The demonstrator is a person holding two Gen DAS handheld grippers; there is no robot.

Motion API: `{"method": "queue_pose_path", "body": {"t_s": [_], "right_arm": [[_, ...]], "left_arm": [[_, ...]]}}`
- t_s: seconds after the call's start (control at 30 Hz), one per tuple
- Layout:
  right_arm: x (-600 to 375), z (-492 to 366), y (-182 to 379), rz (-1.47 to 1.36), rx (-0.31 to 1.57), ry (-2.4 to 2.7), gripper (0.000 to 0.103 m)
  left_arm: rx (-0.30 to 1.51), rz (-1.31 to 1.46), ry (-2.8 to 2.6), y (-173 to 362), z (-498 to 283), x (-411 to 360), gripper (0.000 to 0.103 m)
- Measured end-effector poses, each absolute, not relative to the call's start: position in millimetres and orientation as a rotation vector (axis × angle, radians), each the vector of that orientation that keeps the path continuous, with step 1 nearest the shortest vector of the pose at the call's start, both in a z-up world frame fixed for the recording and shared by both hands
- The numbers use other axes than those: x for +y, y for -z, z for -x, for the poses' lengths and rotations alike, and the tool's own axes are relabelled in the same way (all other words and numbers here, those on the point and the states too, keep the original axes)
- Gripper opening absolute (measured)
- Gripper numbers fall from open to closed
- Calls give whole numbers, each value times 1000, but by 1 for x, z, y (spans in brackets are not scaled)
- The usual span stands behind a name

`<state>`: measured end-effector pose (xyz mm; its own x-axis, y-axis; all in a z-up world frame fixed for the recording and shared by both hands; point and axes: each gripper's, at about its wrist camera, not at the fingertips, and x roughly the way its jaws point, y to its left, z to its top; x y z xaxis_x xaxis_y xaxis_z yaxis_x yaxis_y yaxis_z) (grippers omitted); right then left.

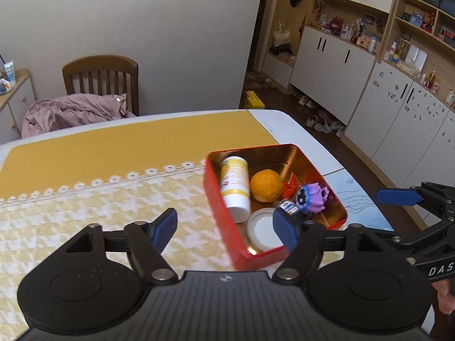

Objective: Organize rigid objects
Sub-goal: 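Move both tools back over the remaining objects on the table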

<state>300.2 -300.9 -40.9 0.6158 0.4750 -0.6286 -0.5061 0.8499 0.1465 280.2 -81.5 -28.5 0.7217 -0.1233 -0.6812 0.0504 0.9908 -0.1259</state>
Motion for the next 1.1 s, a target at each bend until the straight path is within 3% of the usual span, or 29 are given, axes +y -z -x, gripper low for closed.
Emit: {"method": "queue_pose_path", "body": {"t_s": [0.17, 0.8, 1.1], "right_arm": [[-281, -275, 41, 42, 704, -578, 103], [-205, -212, 63, 98, 715, -577, 103], [-176, -210, 93, 162, 778, -573, 95]], "left_arm": [[730, 64, 80, 23, -252, -57, 83], [773, 109, 6, 62, -171, 62, 83], [817, 98, -37, 97, -161, 83, 83]]}}
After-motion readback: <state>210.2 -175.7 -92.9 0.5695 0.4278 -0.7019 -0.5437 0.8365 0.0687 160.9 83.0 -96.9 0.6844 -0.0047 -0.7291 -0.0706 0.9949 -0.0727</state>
